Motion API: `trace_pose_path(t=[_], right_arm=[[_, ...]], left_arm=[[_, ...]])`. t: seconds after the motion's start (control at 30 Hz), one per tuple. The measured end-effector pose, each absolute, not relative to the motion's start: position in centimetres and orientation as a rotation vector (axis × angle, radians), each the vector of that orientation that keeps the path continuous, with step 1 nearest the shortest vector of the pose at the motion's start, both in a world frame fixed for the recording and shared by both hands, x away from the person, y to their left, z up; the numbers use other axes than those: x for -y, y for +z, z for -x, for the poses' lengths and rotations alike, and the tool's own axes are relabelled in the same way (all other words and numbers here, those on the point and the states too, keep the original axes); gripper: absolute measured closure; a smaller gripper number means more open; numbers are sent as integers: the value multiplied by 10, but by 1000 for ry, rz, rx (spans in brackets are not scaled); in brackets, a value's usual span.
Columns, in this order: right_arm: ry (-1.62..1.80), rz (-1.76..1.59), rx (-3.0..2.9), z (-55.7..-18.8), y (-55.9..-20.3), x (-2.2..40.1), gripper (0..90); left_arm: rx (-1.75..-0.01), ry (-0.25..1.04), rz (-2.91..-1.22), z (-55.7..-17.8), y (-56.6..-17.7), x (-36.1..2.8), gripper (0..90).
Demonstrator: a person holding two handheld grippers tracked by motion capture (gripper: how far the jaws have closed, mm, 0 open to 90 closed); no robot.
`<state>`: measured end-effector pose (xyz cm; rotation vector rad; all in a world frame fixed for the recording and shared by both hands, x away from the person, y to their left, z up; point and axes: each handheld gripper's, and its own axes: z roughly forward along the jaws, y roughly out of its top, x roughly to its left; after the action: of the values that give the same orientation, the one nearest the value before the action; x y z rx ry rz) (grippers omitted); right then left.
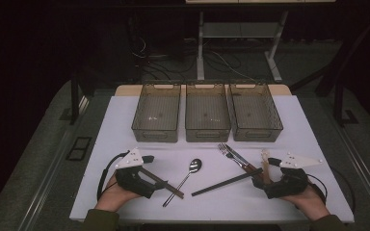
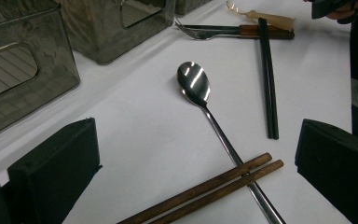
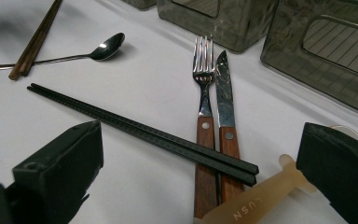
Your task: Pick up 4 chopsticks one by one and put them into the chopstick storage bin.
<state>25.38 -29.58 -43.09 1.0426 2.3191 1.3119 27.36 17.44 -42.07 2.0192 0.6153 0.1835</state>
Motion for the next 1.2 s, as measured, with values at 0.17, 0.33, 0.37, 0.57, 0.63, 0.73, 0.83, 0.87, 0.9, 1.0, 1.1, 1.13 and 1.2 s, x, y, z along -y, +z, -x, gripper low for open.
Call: trace_pose_path(t=[0.17,0.33,0.37,0.57,0.63,0.73,0.83,0.87,0.9,1.0,1.1,1.13,1.2], right_arm=[[1308,-1048,-2321,-254,-431,297,8],[1333,-1055,-2309,-255,-430,299,8],[1330,-1054,-2313,-255,-430,299,8],[1333,-1048,-2311,-253,-429,298,8],[1337,-1054,-2306,-254,-429,298,8],[1340,-1058,-2303,-255,-429,299,8],[1341,-1055,-2305,-254,-429,299,8],[1341,-1055,-2305,-254,-429,299,8],[1339,-1054,-2305,-254,-429,298,8],[1339,-1049,-2306,-254,-429,298,8],[1339,-1051,-2308,-254,-430,298,8],[1336,-1053,-2307,-254,-430,298,8],[1336,-1052,-2308,-254,-430,298,8]], left_arm=[[-623,163,-2026,-273,-422,-173,14],[-622,153,-2029,-269,-422,-173,66],[-622,153,-2029,-269,-422,-173,80],[-612,125,-2043,-267,-423,-171,170],[-605,110,-2045,-267,-423,-170,250],[-589,71,-2054,-266,-425,-172,368],[-573,61,-2067,-266,-425,-172,468],[-567,57,-2072,-265,-425,-172,468],[-564,50,-2069,-265,-425,-171,536],[-554,54,-2087,-264,-425,-171,592],[-557,29,-2098,-265,-426,-171,684],[-552,21,-2106,-265,-427,-171,740],[-542,4,-2117,-265,-427,-170,762]])
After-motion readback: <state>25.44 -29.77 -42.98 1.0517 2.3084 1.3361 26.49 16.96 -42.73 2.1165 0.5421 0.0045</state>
